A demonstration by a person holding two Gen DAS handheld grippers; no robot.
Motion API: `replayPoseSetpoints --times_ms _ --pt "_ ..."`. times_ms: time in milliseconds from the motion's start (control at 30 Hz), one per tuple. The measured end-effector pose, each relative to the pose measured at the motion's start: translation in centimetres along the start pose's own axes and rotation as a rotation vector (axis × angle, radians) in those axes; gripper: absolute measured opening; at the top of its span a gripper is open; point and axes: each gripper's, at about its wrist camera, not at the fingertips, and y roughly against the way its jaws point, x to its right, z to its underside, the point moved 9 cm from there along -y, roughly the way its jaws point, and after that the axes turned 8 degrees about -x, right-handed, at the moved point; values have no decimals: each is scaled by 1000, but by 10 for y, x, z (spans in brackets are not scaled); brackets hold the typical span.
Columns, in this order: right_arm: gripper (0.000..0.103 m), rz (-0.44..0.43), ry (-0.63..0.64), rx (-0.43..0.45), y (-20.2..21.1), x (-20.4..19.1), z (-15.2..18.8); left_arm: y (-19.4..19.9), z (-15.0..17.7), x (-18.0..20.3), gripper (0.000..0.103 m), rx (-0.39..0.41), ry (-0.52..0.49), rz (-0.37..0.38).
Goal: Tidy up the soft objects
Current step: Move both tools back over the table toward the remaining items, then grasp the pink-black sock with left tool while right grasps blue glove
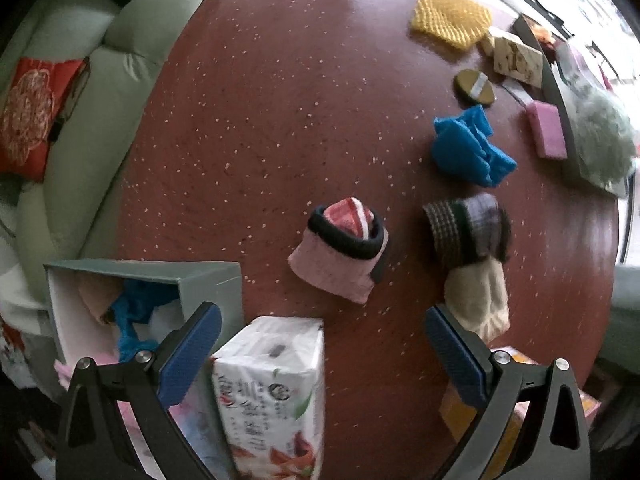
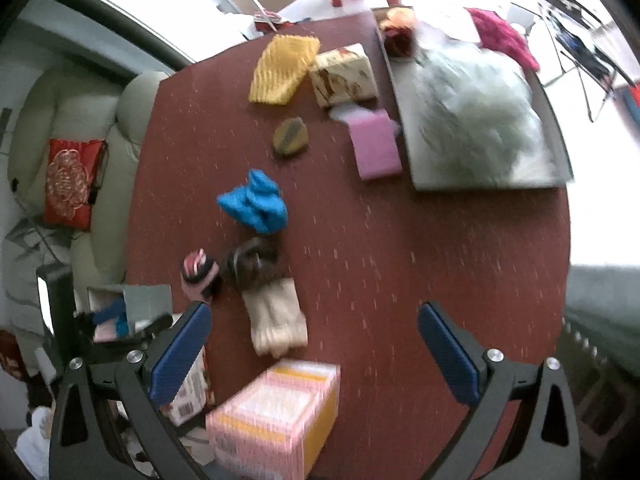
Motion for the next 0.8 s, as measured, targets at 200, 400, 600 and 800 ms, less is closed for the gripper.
replayPoseSetpoints --times_ms 200,400,600,800 --pt "103 22 53 20 -28 -9 -60 -2 -5 7 102 11 38 24" --pt "103 136 132 14 -69 -25 -103 -20 -34 7 102 25 73 -23" --pt "103 208 144 -8 -107 -32 -129 -45 -54 7 102 10 89 -57" --pt "103 263 176 12 -127 -38 -147 -63 -64 3 102 -3 103 -94"
